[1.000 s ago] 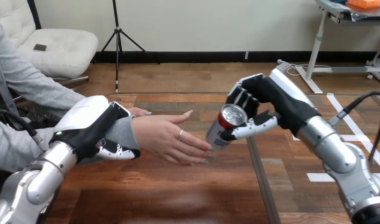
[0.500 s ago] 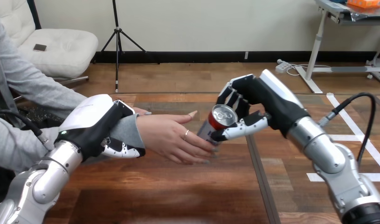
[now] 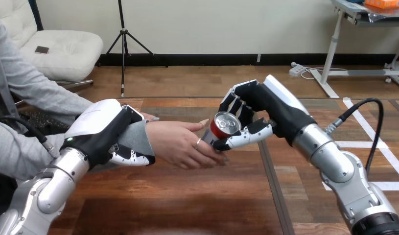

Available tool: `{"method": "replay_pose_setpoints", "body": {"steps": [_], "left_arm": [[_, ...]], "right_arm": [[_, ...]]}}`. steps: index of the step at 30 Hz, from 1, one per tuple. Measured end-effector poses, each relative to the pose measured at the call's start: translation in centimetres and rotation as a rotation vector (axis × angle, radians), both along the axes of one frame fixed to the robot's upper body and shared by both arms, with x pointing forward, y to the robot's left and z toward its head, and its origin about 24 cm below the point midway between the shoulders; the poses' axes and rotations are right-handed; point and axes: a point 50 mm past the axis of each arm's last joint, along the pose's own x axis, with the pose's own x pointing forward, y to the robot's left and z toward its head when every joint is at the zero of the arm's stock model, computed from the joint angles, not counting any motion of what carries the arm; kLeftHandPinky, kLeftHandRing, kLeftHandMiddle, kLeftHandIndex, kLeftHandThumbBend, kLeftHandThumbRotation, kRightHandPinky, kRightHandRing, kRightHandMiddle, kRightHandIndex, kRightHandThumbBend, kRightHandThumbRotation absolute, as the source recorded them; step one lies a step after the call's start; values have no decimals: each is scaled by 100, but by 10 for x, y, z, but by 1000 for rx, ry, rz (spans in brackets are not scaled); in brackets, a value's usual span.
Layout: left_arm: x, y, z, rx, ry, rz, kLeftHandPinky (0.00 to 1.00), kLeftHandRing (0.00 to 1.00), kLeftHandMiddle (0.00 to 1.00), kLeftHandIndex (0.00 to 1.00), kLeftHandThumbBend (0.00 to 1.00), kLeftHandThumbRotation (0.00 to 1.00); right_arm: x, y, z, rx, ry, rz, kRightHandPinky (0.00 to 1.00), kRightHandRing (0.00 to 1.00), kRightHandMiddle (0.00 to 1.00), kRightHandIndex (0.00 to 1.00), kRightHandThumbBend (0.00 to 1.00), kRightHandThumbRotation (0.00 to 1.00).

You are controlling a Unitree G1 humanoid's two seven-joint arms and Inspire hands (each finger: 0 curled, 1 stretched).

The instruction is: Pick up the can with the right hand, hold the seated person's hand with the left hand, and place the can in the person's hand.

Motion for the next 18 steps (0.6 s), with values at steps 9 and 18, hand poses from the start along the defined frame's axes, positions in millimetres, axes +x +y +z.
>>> {"method": "replay_pose_setpoints", "body": {"steps": [9, 18], "left_arm": [[0, -2, -1, -3, 2, -5, 12, 17, 24, 26, 61, 0], [0, -5, -2, -7, 5, -7, 12, 17, 24, 26, 62, 0]], "right_arm": [[0, 6, -2, 9, 7, 9, 21, 25, 32, 41, 82, 0], [0, 8, -2, 12, 8, 13, 21, 25, 33, 41, 82, 0]]}}
